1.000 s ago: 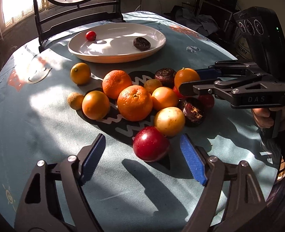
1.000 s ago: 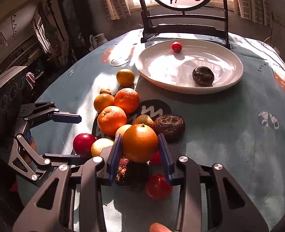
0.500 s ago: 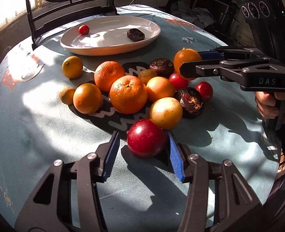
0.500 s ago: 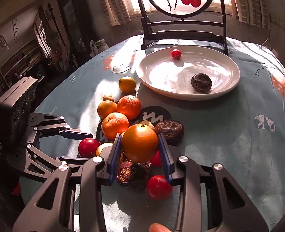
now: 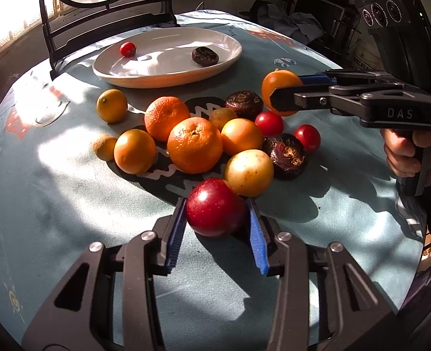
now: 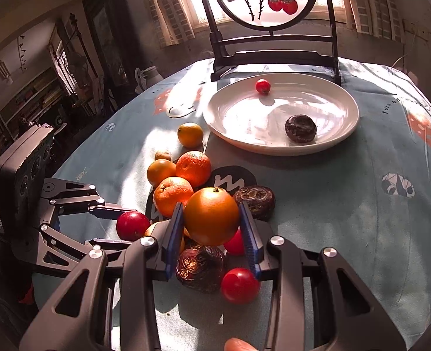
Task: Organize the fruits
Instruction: 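Place the orange and red plum on the white plate, opening both tools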
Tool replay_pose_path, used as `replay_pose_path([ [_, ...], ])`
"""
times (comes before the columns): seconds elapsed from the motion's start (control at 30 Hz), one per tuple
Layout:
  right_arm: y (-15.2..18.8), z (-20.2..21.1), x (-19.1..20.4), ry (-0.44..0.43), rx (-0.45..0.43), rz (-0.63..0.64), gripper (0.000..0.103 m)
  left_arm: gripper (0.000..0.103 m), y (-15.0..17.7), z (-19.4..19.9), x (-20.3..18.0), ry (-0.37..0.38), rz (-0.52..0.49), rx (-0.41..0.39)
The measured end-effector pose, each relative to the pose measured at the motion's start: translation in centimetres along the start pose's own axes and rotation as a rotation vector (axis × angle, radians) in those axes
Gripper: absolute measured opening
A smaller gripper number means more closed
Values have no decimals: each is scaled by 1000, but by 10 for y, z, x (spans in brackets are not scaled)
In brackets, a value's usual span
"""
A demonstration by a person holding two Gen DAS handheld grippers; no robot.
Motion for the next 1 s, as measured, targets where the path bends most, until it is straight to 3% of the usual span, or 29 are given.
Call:
replay_pose_path([
  [0.27, -36, -1, -25, 42, -126, -98, 38, 41, -26, 22, 38, 51, 150, -80],
  [0.4, -63, -18, -36, 98, -172, -99, 38, 41, -68, 19, 63, -27, 160, -116],
  [0.63, -90, -56, -47, 115, -138, -107, 38, 41, -126, -36, 113, -97, 224, -83],
  [0.87, -92, -77, -50, 124, -79, -82, 38, 41, -136, -76, 130, -140, 225, -12],
  [0.9, -92, -78, -50, 125, -75, -78, 46, 42, -135, -78, 129, -143, 225, -6],
  [0.97, -93, -73, -48, 128, -90, -73, 52, 63, -135, -71, 127, -167, 221, -23],
  [1.0, -93, -68, -46, 122, -101, -70, 52, 78, -136, -62, 125, -190, 216, -48],
])
Point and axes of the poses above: each gripper's, at about its wrist camera, not at the fingertips, and z roughly against the way its jaws point, x to its left, y to its underside, the point moved 4 cm from there along -z, roughly the way its jaws point, and after that the axes turned 15 degrees about -z, right-handed, at the moved point
